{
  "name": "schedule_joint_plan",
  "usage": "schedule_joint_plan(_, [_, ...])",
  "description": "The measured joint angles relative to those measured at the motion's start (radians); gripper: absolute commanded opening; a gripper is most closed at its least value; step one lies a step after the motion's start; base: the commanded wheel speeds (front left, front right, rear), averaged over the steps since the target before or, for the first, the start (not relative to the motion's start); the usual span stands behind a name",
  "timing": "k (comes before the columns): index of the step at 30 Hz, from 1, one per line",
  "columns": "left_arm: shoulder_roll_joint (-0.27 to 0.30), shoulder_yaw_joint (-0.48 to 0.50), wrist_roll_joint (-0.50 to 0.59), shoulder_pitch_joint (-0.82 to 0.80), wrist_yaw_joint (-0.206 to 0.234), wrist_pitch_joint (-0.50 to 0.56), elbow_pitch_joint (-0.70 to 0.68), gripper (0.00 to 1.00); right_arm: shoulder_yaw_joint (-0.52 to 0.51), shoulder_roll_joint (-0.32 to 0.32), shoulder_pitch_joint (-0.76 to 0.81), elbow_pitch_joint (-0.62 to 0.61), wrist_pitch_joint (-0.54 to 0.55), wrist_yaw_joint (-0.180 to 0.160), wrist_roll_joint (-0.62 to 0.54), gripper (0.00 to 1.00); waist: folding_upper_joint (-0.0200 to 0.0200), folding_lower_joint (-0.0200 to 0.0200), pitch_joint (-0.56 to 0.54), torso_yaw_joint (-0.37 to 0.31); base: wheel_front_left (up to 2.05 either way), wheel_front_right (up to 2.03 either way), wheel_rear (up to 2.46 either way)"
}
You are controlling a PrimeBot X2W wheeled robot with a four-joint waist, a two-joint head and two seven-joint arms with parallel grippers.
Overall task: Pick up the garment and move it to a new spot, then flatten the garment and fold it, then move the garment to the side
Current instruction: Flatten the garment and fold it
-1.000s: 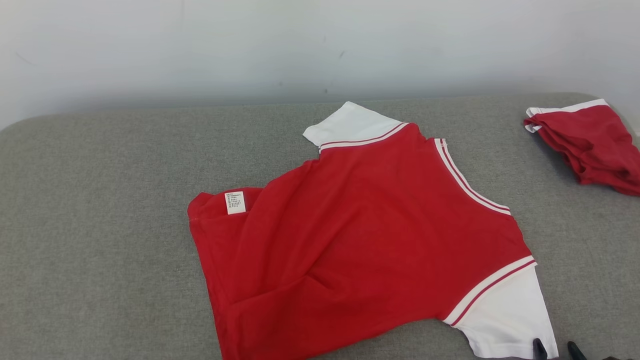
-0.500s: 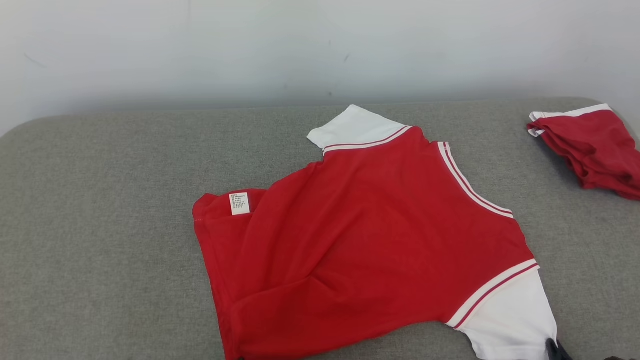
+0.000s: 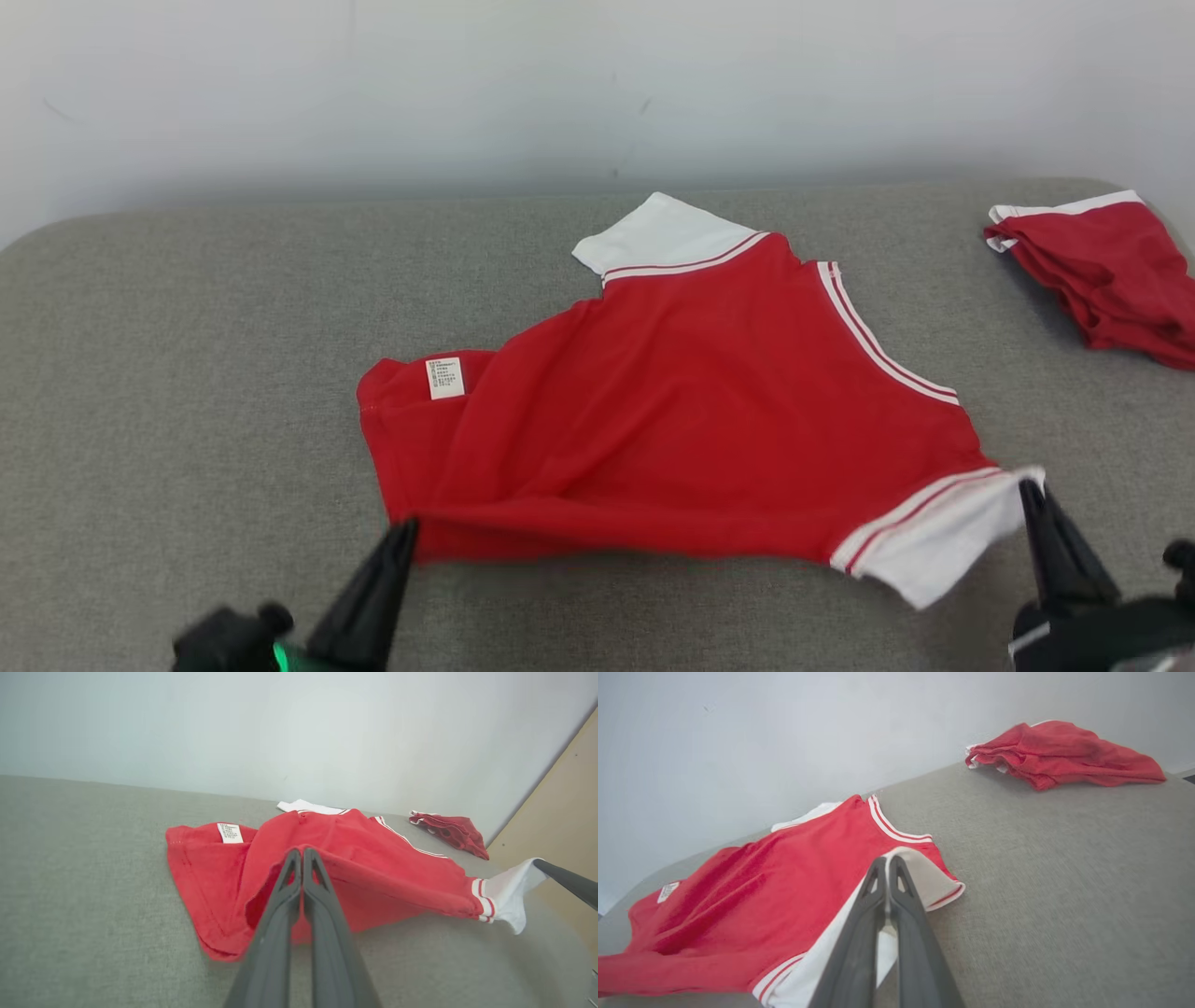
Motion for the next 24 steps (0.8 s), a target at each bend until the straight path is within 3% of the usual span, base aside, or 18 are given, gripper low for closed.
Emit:
schedule_joint_plan(6, [0.132, -0.020, -0.086, -0.273, 0.000, 0.115, -0.073, 0.00, -0.012, -0.020, -0.202, -0.089, 0.122, 0.000, 0.081, 0.00, 0.0000, 0.0000, 0.036, -0.002, 0.00, 0.00, 0.00])
schedule_joint_plan(11, [0.261, -0.067, -0.227, -0.626, 0.000, 0.223, -0.049, 0.00, -0.040, -0.030, -0.516, -0.058, 0.213, 0.000, 0.140, 0.00, 0.0000, 0.0001, 0.103, -0.006, 0.00, 0.00, 0.00])
schedule_joint_plan(17, [0.293, -0.089, -0.383, -1.113, 0.000, 0.306, 0.097, 0.00, -0.069, -0.020, -0.999, 0.113, 0.331, -0.001, 0.155, 0.00, 0.0001, 0.0003, 0.220, -0.013, 0.00, 0.00, 0.00])
schedule_joint_plan(24, [0.291, -0.163, -0.418, -1.542, 0.000, 0.316, 0.285, 0.00, -0.084, 0.058, -1.532, 0.377, 0.332, -0.001, 0.068, 0.00, 0.0002, 0.0005, 0.369, -0.031, 0.00, 0.00, 0.00])
